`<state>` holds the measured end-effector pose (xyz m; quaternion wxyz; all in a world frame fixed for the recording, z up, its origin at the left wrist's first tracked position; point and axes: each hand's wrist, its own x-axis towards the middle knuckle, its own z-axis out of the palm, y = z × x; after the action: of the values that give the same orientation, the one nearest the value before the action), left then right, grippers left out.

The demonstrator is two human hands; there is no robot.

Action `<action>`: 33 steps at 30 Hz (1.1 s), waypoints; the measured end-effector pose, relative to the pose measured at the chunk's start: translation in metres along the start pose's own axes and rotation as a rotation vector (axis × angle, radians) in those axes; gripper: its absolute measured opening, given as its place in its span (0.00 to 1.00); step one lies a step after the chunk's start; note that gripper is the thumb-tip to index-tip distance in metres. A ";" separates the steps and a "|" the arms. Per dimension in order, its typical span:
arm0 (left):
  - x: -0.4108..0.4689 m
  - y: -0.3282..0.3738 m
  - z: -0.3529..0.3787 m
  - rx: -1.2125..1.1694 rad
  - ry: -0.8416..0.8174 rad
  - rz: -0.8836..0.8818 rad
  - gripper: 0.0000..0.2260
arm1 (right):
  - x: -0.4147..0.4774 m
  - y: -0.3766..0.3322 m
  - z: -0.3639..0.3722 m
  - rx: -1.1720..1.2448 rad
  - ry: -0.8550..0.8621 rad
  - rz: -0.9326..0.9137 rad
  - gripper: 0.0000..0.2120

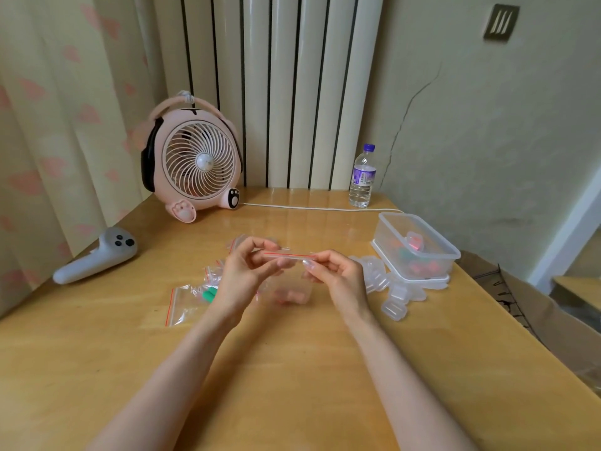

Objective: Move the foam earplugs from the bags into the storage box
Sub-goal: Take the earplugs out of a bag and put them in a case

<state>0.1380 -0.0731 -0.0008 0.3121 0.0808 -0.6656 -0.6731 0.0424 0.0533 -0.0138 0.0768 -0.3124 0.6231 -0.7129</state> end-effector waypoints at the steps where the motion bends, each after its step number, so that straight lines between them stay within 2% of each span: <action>1: 0.000 0.000 0.000 -0.039 -0.014 -0.025 0.11 | -0.001 -0.002 0.000 -0.002 -0.009 0.014 0.09; 9: 0.000 0.002 -0.002 -0.100 -0.065 -0.114 0.08 | -0.005 -0.007 -0.002 0.013 -0.082 0.074 0.08; 12: 0.002 0.000 -0.004 -0.111 -0.039 -0.165 0.08 | -0.006 -0.007 -0.002 -0.001 -0.114 0.046 0.08; 16: 0.004 -0.004 -0.008 -0.067 0.035 -0.231 0.11 | -0.006 -0.003 0.002 -0.100 -0.177 -0.032 0.13; 22: 0.005 -0.007 -0.007 -0.012 -0.019 -0.276 0.11 | -0.007 0.001 0.005 -0.197 -0.236 -0.040 0.09; 28: 0.002 -0.007 -0.005 0.101 -0.076 -0.216 0.11 | -0.005 0.006 0.001 -0.192 -0.304 0.053 0.08; 33: 0.004 -0.007 -0.008 0.288 -0.185 -0.065 0.06 | -0.005 0.010 0.000 -0.303 -0.256 0.099 0.08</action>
<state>0.1367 -0.0830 -0.0073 0.2127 0.0838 -0.7780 -0.5852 0.0435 0.0535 -0.0249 0.1424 -0.3776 0.7230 -0.5607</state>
